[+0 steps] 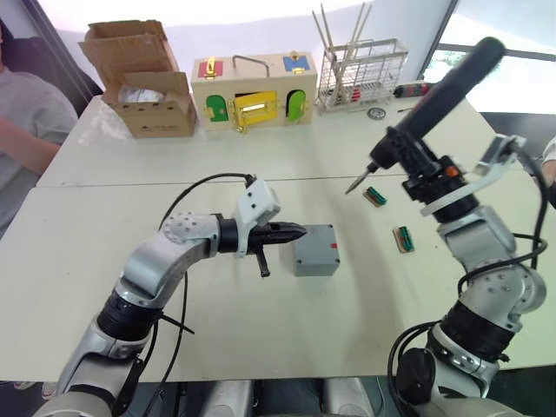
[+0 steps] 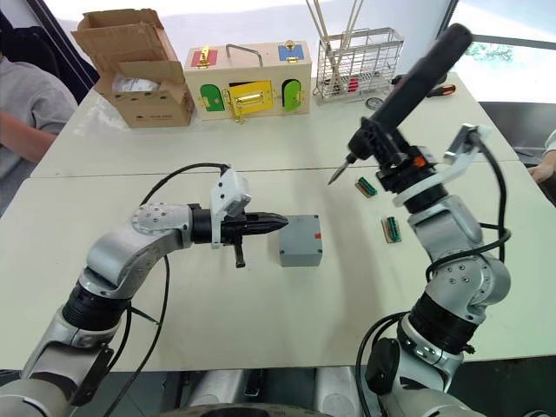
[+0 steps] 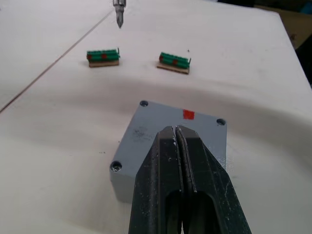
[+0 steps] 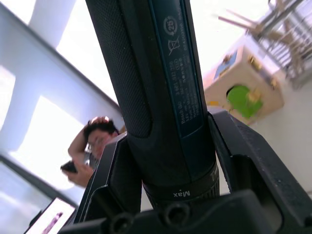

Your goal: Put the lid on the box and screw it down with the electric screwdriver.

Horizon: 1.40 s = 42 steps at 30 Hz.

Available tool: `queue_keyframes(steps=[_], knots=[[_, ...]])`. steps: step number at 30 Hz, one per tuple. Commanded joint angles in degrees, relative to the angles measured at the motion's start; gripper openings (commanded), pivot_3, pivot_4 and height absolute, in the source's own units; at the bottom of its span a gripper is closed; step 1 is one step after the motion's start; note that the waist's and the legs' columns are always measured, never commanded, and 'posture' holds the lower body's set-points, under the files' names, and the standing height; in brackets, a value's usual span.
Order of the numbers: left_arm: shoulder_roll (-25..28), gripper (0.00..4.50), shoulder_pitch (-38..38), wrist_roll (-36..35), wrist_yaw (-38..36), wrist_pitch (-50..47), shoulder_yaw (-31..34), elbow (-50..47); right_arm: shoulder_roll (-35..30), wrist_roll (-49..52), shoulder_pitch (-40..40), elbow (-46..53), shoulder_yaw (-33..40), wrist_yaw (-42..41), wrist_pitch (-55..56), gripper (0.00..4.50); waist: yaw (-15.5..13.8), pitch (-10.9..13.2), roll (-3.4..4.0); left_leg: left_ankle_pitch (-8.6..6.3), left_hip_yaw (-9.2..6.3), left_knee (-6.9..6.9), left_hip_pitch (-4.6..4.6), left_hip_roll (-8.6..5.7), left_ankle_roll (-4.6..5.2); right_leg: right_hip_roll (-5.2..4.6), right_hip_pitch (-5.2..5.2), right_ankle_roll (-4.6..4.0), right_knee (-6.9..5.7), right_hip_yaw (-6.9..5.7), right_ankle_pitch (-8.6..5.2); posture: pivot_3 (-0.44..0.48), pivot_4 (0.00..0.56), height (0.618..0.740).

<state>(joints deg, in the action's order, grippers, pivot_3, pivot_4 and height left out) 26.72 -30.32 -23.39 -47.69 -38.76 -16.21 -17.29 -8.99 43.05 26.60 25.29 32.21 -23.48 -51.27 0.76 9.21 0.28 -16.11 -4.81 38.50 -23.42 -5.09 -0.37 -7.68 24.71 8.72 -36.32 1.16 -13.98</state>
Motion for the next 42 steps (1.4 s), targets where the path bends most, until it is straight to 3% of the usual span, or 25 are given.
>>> queue_keyframes(steps=[1, 10, 29, 38, 42], knots=[[-0.85, 0.00, -0.60, 4.94, 0.72, 5.55, -2.64, 2.66, -2.55, 0.39, -1.87, 3.91, -4.33, -2.67, 5.51, 1.80, 0.00, 0.00, 0.00, 0.00, 0.00, 0.00, 0.02, -0.01, 0.00, 0.00, 0.00, 0.00, 0.03, 0.00, 0.00, 0.000, 0.150, 0.734], [-0.78, 0.00, 0.74, 8.58, -1.09, 7.08, -5.66, 4.26, -7.44, -0.85, -7.60, 3.41, -12.63, -4.19, 10.64, 1.80, -0.01, 0.00, 0.00, 0.01, 0.05, -0.14, 0.08, 0.01, -0.01, 0.03, 0.01, 0.00, 0.08, 0.00, 0.00, 0.000, 0.150, 0.734], [-0.93, 0.00, 1.64, 9.03, -0.55, 5.74, -5.12, 2.40, -9.15, -5.52, -9.65, -4.39, -18.58, -4.92, 20.53, 1.80, -0.06, -0.01, -0.01, 0.02, 0.05, -0.15, 0.11, 0.02, -0.02, 0.03, -0.03, 0.00, 0.09, 0.00, 0.00, 0.000, 0.150, 0.734], [-1.15, 0.00, 2.10, 9.17, -0.40, 5.20, -4.96, 2.03, -15.10, -9.01, -14.21, -1.73, -30.08, -13.13, 20.38, 1.80, -0.04, -0.12, -0.16, 0.01, 0.05, -0.22, 0.34, 0.01, -0.01, 0.05, -0.23, 0.00, 0.11, -0.01, -0.01, 0.000, 0.150, 0.734], [-1.18, 0.00, 2.49, 9.05, -0.63, 4.81, -5.26, 1.48, -15.10, -12.03, -16.07, -4.58, -32.39, -14.70, 23.71, 1.80, 0.13, -0.30, -0.41, -0.06, 0.09, -0.52, 0.96, 0.05, 0.07, 0.12, -0.70, 0.00, 0.19, -0.02, -0.03, 0.000, 0.150, 0.734]])
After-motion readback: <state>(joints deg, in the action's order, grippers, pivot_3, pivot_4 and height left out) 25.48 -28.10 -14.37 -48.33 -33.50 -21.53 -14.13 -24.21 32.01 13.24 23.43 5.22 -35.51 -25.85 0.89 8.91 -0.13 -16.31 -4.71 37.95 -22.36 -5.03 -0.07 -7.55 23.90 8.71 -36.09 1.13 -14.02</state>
